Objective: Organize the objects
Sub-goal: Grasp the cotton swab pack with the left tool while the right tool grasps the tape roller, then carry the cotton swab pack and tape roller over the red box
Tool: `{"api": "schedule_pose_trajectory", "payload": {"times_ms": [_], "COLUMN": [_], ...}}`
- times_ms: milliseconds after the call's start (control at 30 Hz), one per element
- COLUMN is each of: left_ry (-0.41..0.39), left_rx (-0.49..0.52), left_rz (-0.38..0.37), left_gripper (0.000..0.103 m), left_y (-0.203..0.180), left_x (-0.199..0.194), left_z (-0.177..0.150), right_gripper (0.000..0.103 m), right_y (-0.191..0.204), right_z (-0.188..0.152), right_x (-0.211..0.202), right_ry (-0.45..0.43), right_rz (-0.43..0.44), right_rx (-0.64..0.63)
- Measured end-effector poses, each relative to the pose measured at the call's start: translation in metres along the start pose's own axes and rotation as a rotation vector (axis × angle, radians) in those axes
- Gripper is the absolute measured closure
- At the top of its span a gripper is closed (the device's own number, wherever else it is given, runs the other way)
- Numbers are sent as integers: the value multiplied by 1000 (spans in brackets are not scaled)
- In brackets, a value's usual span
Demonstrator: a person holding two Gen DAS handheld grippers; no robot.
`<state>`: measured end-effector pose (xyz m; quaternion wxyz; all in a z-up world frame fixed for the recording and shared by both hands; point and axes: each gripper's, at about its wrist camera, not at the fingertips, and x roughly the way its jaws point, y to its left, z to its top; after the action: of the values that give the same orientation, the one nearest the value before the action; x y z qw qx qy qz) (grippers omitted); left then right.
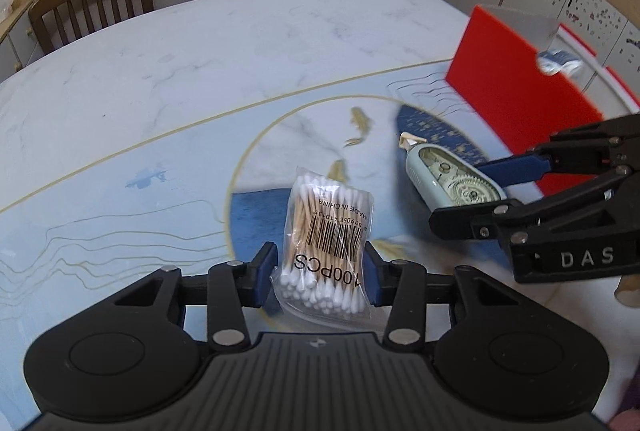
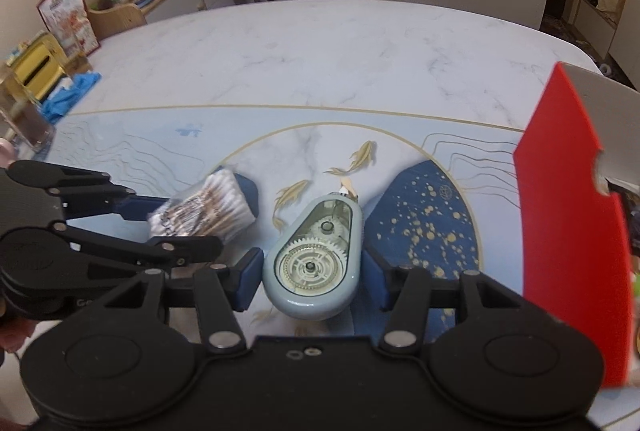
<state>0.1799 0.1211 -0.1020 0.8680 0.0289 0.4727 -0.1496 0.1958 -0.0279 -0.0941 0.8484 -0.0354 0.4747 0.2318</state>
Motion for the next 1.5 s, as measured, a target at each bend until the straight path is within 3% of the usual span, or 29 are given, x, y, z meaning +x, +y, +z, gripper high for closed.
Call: {"api": "schedule_pose_trajectory", "payload": {"times_ms": [467, 767, 1200, 1500], "left_ry": [-71, -121, -139, -78], "left_rx": [-22, 14, 134, 198], "left_rz": [-31, -69, -76, -70], "left_gripper": [61, 61, 60, 60], "left_y": [-67, -126, -216, -269], "left_x": [-40, -49, -25, 18], "left_z": [28, 58, 100, 120], "right_gripper": [51, 51, 50, 50], "right_y": [-47, -98, -193, -252], "right_z": [-8, -12, -37, -52], "right_x": [-85, -128, -165, -166], "right_ry": [-118, -201, -237, -231], "right_rz": [54, 36, -88, -175], "right_rx": [-2, 22, 83, 145]}}
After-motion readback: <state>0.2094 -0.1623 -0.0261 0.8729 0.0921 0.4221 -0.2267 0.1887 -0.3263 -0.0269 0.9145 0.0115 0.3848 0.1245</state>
